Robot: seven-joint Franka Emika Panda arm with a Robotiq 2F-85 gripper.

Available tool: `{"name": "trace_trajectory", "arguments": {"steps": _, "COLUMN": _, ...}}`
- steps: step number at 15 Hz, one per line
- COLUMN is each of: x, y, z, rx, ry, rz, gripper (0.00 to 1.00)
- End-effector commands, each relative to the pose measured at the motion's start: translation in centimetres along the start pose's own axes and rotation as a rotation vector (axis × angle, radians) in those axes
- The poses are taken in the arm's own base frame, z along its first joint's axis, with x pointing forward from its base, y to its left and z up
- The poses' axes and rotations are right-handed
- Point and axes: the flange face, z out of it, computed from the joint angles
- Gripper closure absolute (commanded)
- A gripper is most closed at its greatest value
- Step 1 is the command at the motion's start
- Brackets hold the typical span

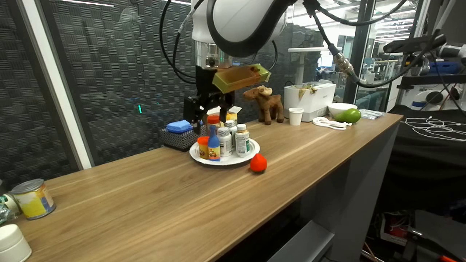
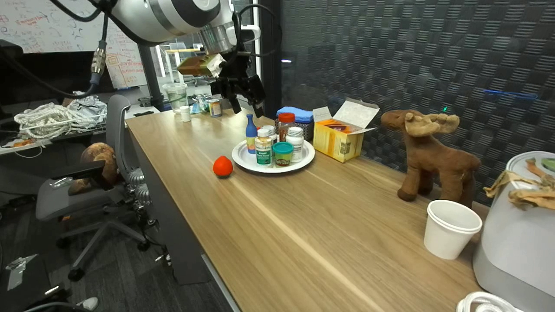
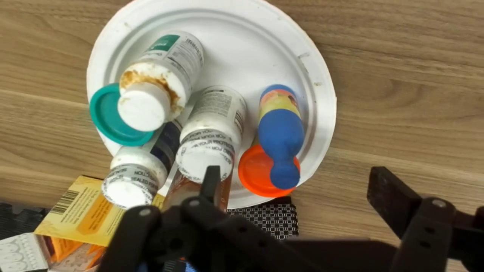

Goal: Pick up the bottles and small containers from the table and put them on the white plate.

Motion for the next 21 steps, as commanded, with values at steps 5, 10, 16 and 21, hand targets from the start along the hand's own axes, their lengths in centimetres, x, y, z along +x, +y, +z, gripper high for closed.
{"name": "trace_trajectory", "arguments": {"steps": 5, "x": -3.8, "y": 2.0, "z": -4.9, "rx": -0.072, "ry": -0.041, "rz": 0.202, "gripper": 0.0}}
{"name": "trace_trajectory", "arguments": {"steps": 10, "x": -8.6, "y": 2.7, "z": -3.4, "rx": -0.104, "ry": -0.093, "rz": 0.294, "gripper": 0.0}}
{"name": "trace_trajectory", "arguments": {"steps": 16, "x": -12.2, "y": 4.0, "z": 3.4, "rx": -0.109, "ry": -0.154, "rz": 0.265, "gripper": 0.0}}
{"name": "trace_trajectory", "arguments": {"steps": 21, "x": -11.6, "y": 4.5, "z": 5.5, "rx": -0.092, "ry": -0.117, "rz": 0.243, "gripper": 0.0}}
